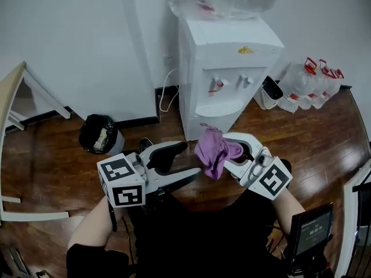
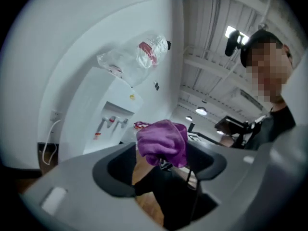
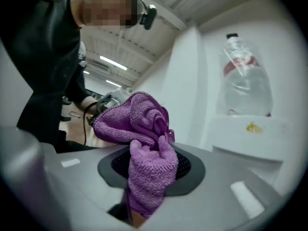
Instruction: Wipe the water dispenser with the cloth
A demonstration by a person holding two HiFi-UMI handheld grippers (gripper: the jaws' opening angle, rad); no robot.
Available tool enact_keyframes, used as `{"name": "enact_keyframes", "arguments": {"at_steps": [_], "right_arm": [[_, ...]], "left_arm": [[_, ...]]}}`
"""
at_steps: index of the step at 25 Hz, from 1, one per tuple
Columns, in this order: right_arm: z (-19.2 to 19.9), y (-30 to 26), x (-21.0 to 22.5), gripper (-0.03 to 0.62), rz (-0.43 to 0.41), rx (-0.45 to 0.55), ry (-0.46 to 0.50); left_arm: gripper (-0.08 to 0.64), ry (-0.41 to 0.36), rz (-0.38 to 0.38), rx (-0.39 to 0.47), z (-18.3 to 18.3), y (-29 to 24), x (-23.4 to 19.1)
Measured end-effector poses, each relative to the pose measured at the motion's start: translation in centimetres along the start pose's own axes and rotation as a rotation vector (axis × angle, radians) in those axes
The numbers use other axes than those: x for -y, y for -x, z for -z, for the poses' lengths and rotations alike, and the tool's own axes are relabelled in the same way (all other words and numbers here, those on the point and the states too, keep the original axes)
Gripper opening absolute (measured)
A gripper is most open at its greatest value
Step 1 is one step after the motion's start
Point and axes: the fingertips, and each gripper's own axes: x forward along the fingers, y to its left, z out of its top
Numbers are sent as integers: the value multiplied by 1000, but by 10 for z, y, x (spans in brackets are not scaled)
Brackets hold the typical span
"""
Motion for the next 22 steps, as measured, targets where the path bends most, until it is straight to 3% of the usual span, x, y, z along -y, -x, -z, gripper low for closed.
{"name": "enact_keyframes", "arguments": {"at_steps": [3, 6, 9, 12, 15, 19, 22], "right_arm": [[-19, -1, -30, 138, -61, -12, 115], [-34, -2, -58, 138, -122, -6, 300], [-43, -5, -89, 138, -197, 0, 514], [-44, -7, -107, 135, -242, 12, 645], [-41, -6, -110, 135, -256, 9, 675], [-32, -6, -110, 151, -283, -15, 628], [-25, -8, -100, 238, -294, -59, 574]], "left_arm": [[351, 136, 137, -36, 1, 1, 20], [351, 282, 275, -73, 10, 2, 40], [344, 317, 381, -105, 18, -2, 61], [279, 285, 454, -129, 23, -7, 77], [239, 232, 451, -134, 26, -9, 78], [203, 212, 413, -135, 32, -11, 73], [164, 195, 411, -127, 33, -10, 65]]}}
